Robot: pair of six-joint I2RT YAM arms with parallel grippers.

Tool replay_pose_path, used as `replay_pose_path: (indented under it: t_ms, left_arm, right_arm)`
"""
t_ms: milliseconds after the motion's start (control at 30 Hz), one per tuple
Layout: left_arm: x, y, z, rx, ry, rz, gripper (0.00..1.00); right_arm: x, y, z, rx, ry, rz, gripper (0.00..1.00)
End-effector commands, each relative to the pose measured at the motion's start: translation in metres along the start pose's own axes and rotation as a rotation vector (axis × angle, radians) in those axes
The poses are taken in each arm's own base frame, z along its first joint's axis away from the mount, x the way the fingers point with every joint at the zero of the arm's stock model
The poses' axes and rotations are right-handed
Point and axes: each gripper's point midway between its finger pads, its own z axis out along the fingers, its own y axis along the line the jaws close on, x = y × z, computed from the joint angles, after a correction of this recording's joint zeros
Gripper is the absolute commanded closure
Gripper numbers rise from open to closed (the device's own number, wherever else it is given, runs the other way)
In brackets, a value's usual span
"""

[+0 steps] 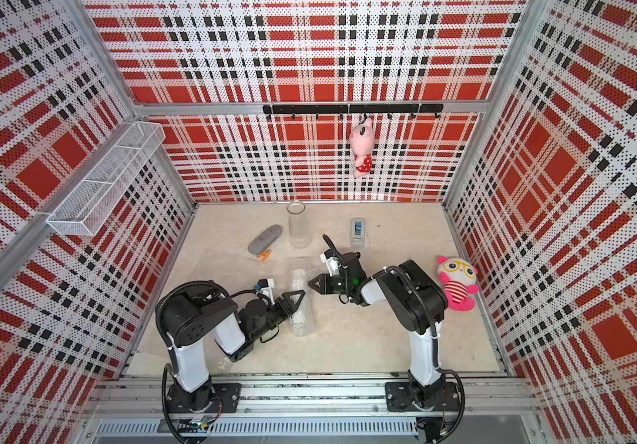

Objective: Wrap vases in bubble wrap
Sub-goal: Stick the tape on the bubble wrap.

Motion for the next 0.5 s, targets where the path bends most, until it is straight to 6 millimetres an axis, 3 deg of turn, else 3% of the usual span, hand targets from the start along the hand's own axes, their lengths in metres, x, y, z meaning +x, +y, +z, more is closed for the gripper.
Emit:
replay_pose_path:
  t_ms: [0, 133, 267, 467]
  left_arm:
    - [0.024, 0.044, -0.008, -0.161, 0.09, 0.041, 0.76]
    - [0.024, 0.043, -0.007, -0.158, 0.09, 0.04, 0.76]
    - [0.024, 0.043, -0.007, -0.158, 0.09, 0.04, 0.76]
    - [0.025, 0.042, -0.007, -0.155, 0.09, 0.045, 0.77]
  right_arm:
    - [-0.009, 0.013, -0.017, -0.005, -0.03, -0.057, 0.41]
    - [-0.002, 0.013, -0.031, -0.019, -0.032, -0.045, 0.16]
    - [0.001, 0.022, -0.031, -0.075, -0.027, -0.011, 0.0]
    - [-0.007, 0.028, -0.02, -0.085, -0.037, 0.015, 0.0]
